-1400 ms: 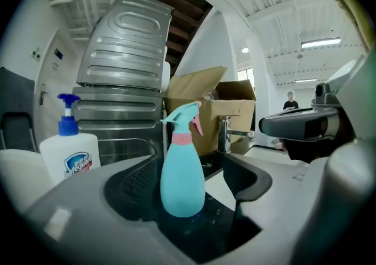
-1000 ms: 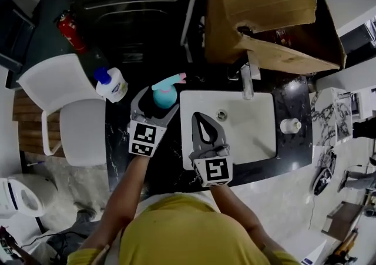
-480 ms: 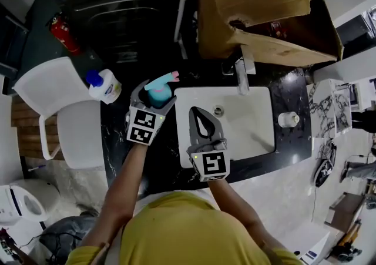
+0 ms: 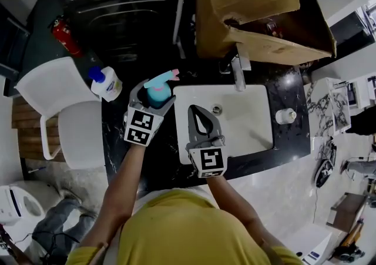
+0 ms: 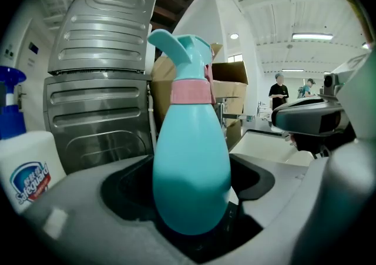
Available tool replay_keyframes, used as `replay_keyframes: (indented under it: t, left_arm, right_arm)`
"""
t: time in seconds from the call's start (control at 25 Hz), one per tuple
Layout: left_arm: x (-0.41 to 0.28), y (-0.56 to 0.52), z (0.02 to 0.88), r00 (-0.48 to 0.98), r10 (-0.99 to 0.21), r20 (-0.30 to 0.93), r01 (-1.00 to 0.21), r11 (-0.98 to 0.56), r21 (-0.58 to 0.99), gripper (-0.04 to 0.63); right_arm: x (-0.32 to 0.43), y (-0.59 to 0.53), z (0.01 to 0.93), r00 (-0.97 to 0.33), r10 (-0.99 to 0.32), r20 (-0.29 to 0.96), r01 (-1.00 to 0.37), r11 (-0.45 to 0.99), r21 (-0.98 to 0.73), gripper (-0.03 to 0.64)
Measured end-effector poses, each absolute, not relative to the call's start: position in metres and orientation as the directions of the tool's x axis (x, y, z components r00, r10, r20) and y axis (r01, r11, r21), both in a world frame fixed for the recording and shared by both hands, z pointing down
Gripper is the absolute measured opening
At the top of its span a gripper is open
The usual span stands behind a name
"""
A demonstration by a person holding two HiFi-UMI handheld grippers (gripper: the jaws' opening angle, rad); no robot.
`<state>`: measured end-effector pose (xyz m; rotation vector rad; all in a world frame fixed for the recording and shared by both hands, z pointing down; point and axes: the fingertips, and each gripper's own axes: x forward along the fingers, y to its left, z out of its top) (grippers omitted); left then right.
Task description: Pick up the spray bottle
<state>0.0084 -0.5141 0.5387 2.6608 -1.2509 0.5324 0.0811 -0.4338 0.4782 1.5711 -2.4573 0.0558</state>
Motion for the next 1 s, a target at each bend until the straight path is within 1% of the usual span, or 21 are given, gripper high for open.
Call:
replay_keyframes:
  t: [0.32,0.68,1.0]
  left_arm:
    - [-0.001,-0.471,0.499,0.585,-0.73,0.353,-0.785,-0.619,0.022,0.393]
    - [-0.034,-0.423,0.434,0.505,-0.822,0.263,-0.851,-0.525,-0.01,0.394]
    - [-0.054,-0.382,0.404,0.432,-0.878,0.206,-0.895,-0.446,-0.024,0.394]
  right_arm:
    - [0.083,-0.417,0.468,-0.385,-0.904,0.187,-0.908,0.407,0.095,0.0]
    - [0.089,-0.389,0.44,-0.364,-0.92,0.143,-0.922,0.378,0.086,0.0]
    - [0.097,-0.361,0.405,-0.344,-0.935,0.09,-0.928,0.353,0.122,0.0]
